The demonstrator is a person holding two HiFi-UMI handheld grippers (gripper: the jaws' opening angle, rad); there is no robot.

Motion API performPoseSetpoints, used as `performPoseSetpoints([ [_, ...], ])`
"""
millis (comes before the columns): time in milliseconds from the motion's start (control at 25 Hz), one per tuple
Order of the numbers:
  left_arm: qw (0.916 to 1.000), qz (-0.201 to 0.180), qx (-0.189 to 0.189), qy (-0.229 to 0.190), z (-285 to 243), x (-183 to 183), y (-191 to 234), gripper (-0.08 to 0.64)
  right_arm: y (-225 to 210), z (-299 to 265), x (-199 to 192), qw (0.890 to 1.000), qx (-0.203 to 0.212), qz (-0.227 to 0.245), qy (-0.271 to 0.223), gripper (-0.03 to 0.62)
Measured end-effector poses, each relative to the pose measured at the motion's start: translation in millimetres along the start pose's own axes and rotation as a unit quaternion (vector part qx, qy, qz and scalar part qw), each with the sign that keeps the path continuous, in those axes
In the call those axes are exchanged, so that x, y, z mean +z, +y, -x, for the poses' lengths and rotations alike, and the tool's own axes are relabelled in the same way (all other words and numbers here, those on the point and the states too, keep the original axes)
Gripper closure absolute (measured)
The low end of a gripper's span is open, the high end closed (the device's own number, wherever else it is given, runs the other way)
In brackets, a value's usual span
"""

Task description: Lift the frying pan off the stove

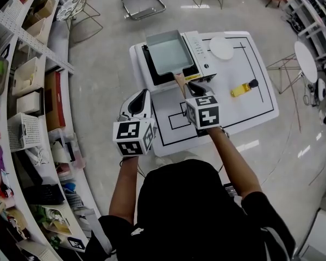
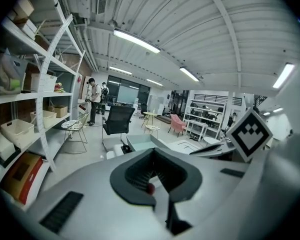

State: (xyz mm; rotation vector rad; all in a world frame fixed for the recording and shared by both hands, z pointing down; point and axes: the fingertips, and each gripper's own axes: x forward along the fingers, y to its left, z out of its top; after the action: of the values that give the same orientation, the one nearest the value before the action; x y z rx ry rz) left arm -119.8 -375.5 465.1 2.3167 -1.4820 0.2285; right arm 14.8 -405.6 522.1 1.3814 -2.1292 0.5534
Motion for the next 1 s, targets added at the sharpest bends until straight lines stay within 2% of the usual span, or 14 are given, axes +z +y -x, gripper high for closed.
performPoseSetpoints([
  [120, 1.0, 0.002, 0.002, 0.005, -7, -2, 3, 0.549, 1, -9, -6, 1.0, 0.011, -0.004, 0.024, 0.504],
  [480, 0.9997, 0.009, 0.009, 0.019, -18, -11, 12, 0.548, 7, -32, -15, 0.997, 0.027, 0.006, 0.066, 0.342],
  [680, 0.9995, 0.015, 0.016, 0.021, -20, -12, 19, 0.548, 9, -43, -28, 0.992, 0.036, 0.0, 0.118, 0.319],
  [1000, 0.9991, 0.029, 0.018, 0.025, -22, -16, 24, 0.548, 4, -56, -38, 0.987, 0.029, -0.021, 0.158, 0.319],
])
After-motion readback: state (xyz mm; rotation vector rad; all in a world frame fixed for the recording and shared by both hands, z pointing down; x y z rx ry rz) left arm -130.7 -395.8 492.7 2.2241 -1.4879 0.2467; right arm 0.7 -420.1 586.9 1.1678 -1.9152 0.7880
